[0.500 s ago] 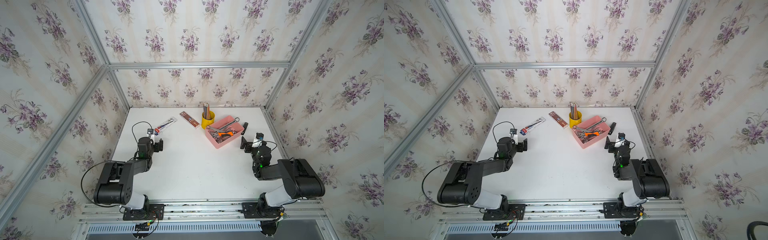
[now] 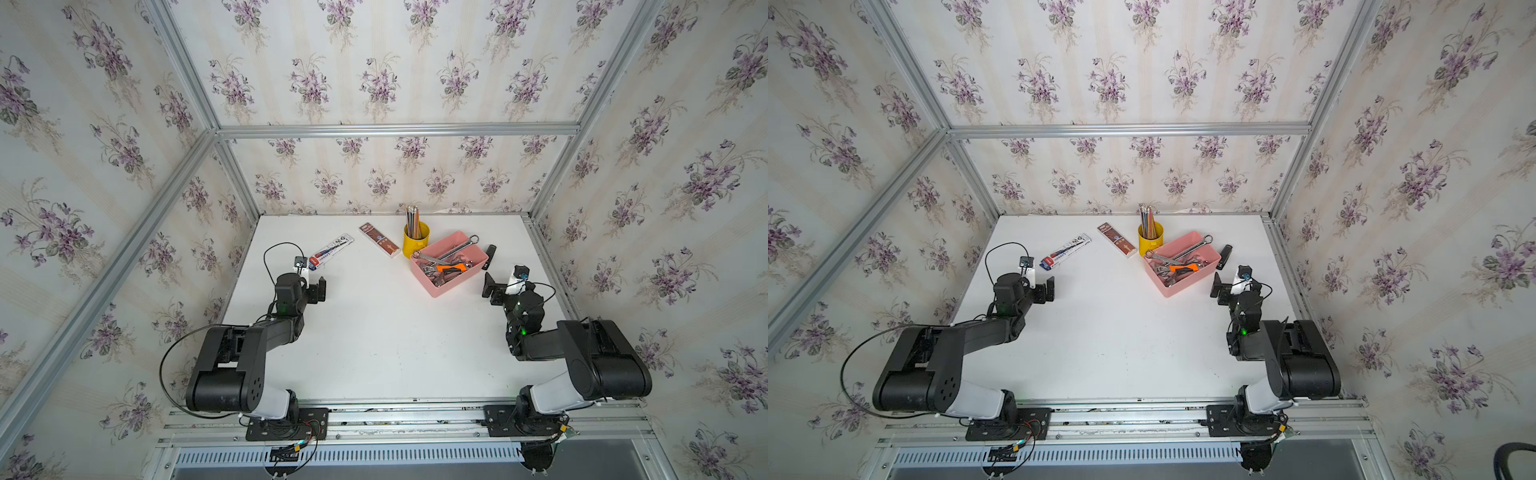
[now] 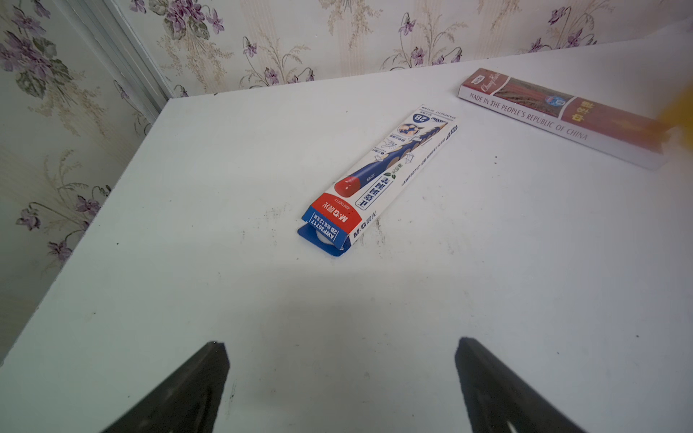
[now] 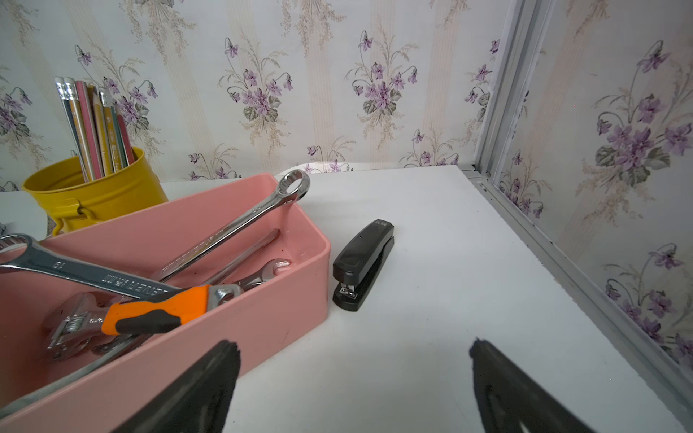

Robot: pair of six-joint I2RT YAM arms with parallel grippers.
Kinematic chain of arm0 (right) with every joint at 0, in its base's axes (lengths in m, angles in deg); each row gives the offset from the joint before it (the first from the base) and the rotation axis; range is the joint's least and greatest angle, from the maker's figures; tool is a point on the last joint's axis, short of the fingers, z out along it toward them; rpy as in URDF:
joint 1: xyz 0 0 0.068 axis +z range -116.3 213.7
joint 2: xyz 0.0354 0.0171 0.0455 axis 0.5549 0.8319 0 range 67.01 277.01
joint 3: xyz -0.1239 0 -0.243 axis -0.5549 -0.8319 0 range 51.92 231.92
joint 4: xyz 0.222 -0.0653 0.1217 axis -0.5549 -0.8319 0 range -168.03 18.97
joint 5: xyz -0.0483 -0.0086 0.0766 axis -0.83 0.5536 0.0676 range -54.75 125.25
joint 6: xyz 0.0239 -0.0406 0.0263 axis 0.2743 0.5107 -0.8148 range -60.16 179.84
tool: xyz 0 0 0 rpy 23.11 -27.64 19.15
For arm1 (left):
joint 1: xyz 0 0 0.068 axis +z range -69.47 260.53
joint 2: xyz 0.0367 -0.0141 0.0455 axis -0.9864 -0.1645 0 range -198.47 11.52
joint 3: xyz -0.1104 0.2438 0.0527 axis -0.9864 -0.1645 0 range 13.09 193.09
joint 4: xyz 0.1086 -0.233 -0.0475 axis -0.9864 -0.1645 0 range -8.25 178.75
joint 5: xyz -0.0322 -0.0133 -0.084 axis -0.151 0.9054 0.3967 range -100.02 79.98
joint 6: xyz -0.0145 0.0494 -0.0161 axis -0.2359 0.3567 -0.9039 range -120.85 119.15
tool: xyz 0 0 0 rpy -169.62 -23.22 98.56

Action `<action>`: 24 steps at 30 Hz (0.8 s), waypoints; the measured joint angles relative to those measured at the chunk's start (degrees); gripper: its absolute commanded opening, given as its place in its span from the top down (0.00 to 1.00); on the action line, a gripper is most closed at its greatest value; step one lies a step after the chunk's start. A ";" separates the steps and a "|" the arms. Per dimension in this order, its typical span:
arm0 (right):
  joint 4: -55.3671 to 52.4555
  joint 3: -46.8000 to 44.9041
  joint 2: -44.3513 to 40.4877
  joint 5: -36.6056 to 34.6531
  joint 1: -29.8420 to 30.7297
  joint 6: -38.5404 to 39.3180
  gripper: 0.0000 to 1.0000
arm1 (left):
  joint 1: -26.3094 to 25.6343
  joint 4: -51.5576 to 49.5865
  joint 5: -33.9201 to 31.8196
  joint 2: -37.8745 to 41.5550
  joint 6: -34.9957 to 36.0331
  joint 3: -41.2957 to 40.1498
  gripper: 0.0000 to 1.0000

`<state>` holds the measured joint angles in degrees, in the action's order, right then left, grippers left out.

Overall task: Take out the wrench from the storage box
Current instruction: Move the storage box to the center of the board.

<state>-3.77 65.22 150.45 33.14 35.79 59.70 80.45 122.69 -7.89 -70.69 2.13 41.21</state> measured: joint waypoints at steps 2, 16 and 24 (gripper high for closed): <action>-3.43 1.66 -4.39 0.55 0.26 0.11 0.00 | -0.04 -3.56 0.72 4.59 0.24 1.68 0.01; -42.73 14.34 -23.78 0.42 9.57 -16.74 0.01 | -1.99 -35.85 9.70 22.80 -14.19 13.03 0.01; -68.19 26.27 -14.99 -3.69 15.30 -39.82 0.07 | -8.59 -43.39 19.80 17.07 -30.60 17.75 0.01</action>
<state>-71.96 91.49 135.46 29.44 51.09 19.87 71.86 79.30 11.92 -53.62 -28.47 58.96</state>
